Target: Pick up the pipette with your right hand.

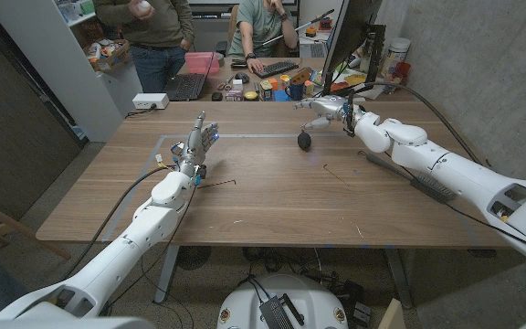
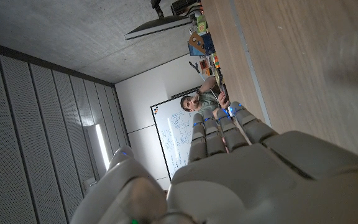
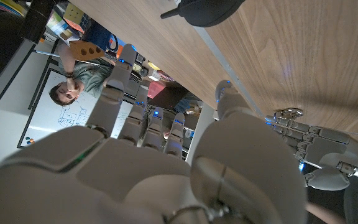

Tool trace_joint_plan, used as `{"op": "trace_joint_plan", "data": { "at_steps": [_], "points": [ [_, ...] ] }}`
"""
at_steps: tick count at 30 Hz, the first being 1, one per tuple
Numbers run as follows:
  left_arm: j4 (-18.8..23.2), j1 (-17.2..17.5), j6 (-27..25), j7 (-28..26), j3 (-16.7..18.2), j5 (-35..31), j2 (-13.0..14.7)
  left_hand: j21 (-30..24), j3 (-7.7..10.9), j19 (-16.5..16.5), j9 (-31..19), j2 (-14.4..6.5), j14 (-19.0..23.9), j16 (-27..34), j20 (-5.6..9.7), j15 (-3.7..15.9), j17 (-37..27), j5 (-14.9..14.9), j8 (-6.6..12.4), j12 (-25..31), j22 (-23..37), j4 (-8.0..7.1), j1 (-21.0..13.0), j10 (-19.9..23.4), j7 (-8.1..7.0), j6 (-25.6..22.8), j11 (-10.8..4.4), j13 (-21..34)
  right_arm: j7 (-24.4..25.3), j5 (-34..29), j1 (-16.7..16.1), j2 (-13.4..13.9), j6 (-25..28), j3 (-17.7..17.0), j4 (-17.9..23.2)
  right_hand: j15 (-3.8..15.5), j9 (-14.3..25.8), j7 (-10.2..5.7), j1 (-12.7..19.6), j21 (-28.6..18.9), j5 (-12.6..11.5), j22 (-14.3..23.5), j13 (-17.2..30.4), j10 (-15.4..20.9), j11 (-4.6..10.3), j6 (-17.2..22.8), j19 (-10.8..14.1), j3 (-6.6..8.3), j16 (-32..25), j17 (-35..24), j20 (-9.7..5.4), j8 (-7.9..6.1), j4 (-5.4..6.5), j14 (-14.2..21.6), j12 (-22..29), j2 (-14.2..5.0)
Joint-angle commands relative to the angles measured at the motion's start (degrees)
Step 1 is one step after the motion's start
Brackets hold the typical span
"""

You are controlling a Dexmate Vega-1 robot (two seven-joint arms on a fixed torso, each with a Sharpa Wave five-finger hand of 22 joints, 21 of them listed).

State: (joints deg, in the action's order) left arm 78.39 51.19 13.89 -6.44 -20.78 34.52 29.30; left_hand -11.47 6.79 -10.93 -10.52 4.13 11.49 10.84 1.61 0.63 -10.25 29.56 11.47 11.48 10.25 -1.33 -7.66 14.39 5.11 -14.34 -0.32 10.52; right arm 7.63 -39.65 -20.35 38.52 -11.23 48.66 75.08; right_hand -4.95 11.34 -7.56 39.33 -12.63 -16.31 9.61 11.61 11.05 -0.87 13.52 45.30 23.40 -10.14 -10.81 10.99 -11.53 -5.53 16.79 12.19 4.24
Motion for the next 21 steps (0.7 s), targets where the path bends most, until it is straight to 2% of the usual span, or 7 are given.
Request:
{"op": "trace_joint_plan", "data": {
  "at_steps": [1, 10, 21],
  "points": [
    [-4.25, -1.92, 0.92, 2.09, -0.03, 0.85, -0.49, 0.00, -0.20, -0.22, -0.22, -0.24, 0.60, 0.23, -0.37, 0.10, -0.30, 0.51, 0.09, 0.12, 0.21, 0.07, -0.55, 0.43, 0.17, -0.59, -0.06, 0.34, -2.83, -0.37, -1.45, -2.68, 9.72, 0.13, 2.28, -1.04, 0.26, 0.48, -1.79, 0.29, -0.17, 0.23, 0.37, -0.39, -1.25, 0.41, 0.62, -0.77, -0.40, -0.14, 0.96, -0.31, 0.43, -0.22, 0.18, 0.38],
    [-6.55, -2.73, 1.71, 3.57, -0.04, 1.44, -0.89, -0.01, -0.27, -0.22, -0.22, -0.31, 0.61, 0.23, -0.38, 0.05, -0.30, 0.53, 0.09, 0.10, 0.21, 0.07, -0.57, 0.40, 0.06, -0.64, -0.08, 0.34, -2.76, -0.92, -2.25, -4.01, 14.93, 1.08, 3.60, -1.68, 0.25, 1.12, -3.61, 0.87, -0.53, 0.31, 0.42, -0.94, -1.81, 0.21, 0.19, -1.65, -0.30, -0.13, 1.57, -0.14, 0.98, -1.00, 0.16, 1.18],
    [-9.99, -4.08, 2.99, 6.17, -0.24, 2.18, -1.64, -0.04, -0.36, -0.23, -0.22, -0.40, 0.61, 0.22, -0.43, 0.02, -0.30, 0.54, 0.07, 0.10, 0.21, 0.08, -0.60, 0.43, 0.08, -0.65, -0.13, 0.34, -3.77, -2.06, -3.06, -4.87, 19.96, 2.79, 5.49, -2.22, 0.22, 1.43, -4.94, 1.42, -0.91, 0.38, 0.46, -1.23, -2.30, 0.19, -0.72, -2.30, -0.30, -0.13, 1.63, -0.09, 1.38, -1.43, 0.21, 1.72]
  ]
}}
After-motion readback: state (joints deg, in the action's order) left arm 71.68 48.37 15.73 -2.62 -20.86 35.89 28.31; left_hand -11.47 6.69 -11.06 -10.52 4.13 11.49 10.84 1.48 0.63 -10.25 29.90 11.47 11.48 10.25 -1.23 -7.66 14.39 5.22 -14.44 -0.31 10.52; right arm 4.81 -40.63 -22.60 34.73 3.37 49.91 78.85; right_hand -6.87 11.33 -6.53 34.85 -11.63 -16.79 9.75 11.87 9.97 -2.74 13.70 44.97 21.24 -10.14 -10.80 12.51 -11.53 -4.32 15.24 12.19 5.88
